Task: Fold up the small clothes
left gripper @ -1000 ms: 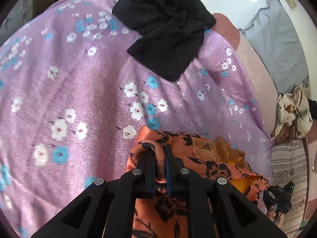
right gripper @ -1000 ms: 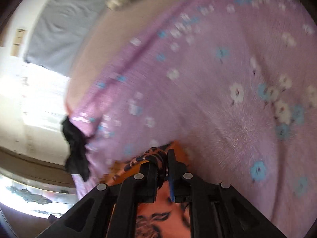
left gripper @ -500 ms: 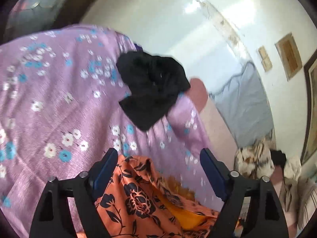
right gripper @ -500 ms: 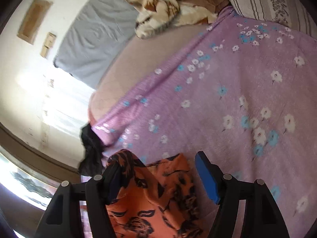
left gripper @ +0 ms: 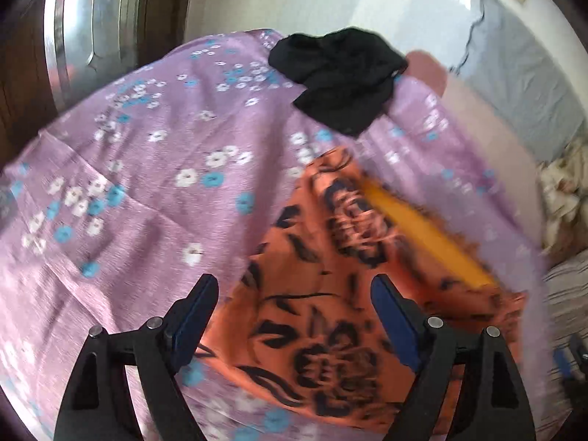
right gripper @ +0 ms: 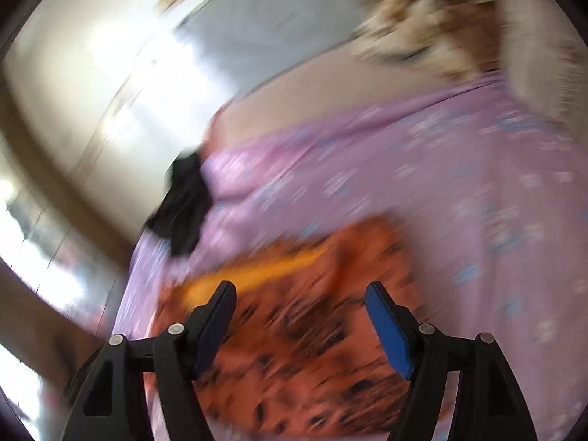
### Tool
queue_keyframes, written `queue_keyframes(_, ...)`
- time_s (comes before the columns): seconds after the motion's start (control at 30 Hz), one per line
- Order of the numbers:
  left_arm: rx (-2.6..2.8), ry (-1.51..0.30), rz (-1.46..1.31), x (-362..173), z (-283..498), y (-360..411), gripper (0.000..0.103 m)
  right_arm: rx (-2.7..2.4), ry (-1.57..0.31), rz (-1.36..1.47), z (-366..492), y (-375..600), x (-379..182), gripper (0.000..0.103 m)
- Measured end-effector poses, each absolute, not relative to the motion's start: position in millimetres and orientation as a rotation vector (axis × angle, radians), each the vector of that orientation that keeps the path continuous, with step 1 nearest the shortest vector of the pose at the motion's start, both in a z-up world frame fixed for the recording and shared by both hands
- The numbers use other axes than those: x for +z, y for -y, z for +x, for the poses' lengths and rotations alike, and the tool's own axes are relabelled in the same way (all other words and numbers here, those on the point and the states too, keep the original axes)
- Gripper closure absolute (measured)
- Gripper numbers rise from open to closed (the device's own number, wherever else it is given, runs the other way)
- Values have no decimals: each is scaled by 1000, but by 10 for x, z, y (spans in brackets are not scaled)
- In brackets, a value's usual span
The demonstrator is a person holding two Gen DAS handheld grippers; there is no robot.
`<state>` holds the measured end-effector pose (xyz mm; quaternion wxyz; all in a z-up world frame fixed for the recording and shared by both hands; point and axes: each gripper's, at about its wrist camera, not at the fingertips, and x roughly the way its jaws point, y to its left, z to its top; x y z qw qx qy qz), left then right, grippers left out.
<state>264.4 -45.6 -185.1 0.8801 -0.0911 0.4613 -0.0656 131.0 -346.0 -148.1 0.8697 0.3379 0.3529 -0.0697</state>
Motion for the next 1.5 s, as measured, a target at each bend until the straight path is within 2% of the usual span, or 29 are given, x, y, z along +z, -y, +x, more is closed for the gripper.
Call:
queue_keyframes(0.17, -42, -1070, -85, -2182, 2820, 428, 18, -60, -771, 424, 1821, 2908, -1331, 29)
queue_keyframes(0.23, -26, -1096, -26, -2287, 2862, 479, 17, -11, -836, 411, 2161, 2878, -1351, 29)
queue_keyframes(0.5, -3, -1144, -95, -2290, 3006, 439, 17, 194, -997, 439, 3163, 2432, -1601, 30)
queue_keyframes(0.53, -3, -1146, -94, -2292, 3018, 435, 17, 216, -1035, 444, 3287, 2337, -1686, 32)
queue_keyframes(0.6, -6, -1150, -86, -2304, 3069, 436, 17, 238, -1140, 438, 3520, 2165, -1932, 49)
queue_keyframes(0.77, -21, -1163, -79, -2297, 3079, 485, 17, 237, -1250, 427, 3680, 2026, -2318, 53)
queue_keyframes(0.83, -22, -1168, -84, -2299, 3105, 489, 17, 239, -1238, 395, 3638, 1981, -2319, 62)
queue_keyframes(0.87, -22, -1169, -85, -2300, 3108, 491, 17, 247, -1240, 369, 3615, 1951, -2308, 77)
queue_keyframes(0.9, -22, -1169, -86, -2301, 3114, 498, 17, 249, -1248, 350, 3602, 1930, -2295, 86)
queue_keyframes(1.07, -26, -1175, -100, -2290, 3090, 476, 17, 237, -1212, 230, 3556, 1857, -1983, 93)
queue_keyframes(1.13, -27, -1177, -102, -2288, 3072, 464, 17, 187, -1185, 183, 3617, 1860, -1852, 102)
queue_keyframes(1.2, -28, -1177, -99, -2288, 3063, 464, 17, 153, -1177, 134, 3677, 1869, -1753, 102)
queue_keyframes(1.4, -22, -1174, -100, -2280, 3067, 480, 18, 310, -1215, 273, 3721, 1929, -1830, 100)
queue_keyframes(1.47, -33, -1161, -95, -2267, 3069, 503, 25, 333, -1208, 343, 3747, 1973, -1863, 100)
queue_keyframes(1.5, -47, -1153, -87, -2256, 3064, 524, 33, 330, -1195, 374, 3760, 1996, -1874, 100)
